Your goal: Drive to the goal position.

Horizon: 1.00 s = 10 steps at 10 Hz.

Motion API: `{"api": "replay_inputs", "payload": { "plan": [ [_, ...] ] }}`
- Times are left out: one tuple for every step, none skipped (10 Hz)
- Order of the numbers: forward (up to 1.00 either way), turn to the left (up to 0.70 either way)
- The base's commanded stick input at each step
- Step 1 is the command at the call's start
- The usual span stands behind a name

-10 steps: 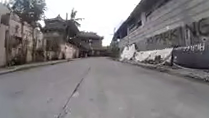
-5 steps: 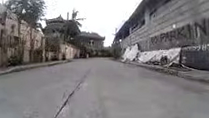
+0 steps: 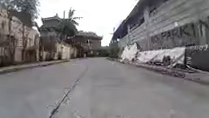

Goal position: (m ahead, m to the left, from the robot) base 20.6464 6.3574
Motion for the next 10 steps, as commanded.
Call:
{"api": "replay_inputs", "payload": {
  "plan": [
    [1.0, -0.39],
    [1.0, -0.39],
    [1.0, -0.39],
    [1.0, -0.26],
    [1.0, 0.02],
    [1.0, 0.02],
    [1.0, 0.02],
    [1.0, 0.02],
    [1.0, 0.02],
    [1.0, 0.02]
  ]
}}
